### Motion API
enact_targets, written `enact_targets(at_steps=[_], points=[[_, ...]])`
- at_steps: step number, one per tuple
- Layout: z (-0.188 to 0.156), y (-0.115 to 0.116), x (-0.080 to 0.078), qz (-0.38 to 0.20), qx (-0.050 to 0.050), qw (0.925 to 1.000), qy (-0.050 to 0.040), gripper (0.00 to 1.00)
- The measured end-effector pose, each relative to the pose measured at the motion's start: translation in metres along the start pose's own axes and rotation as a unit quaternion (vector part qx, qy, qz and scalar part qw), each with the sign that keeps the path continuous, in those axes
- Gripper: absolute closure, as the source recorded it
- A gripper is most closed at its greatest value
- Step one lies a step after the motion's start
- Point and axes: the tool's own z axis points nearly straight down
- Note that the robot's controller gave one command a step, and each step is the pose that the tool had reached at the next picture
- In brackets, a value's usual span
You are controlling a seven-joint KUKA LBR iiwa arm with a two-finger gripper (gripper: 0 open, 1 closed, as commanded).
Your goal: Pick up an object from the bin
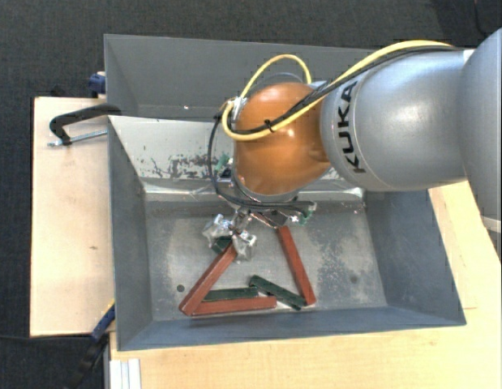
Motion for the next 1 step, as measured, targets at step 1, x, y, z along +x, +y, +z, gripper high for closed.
enact_targets(at_steps=[1], points=[[-0.0205, -0.0008, -0.0011, 0.000, 0.003, 1.0000, -0.0026, 1.00]])
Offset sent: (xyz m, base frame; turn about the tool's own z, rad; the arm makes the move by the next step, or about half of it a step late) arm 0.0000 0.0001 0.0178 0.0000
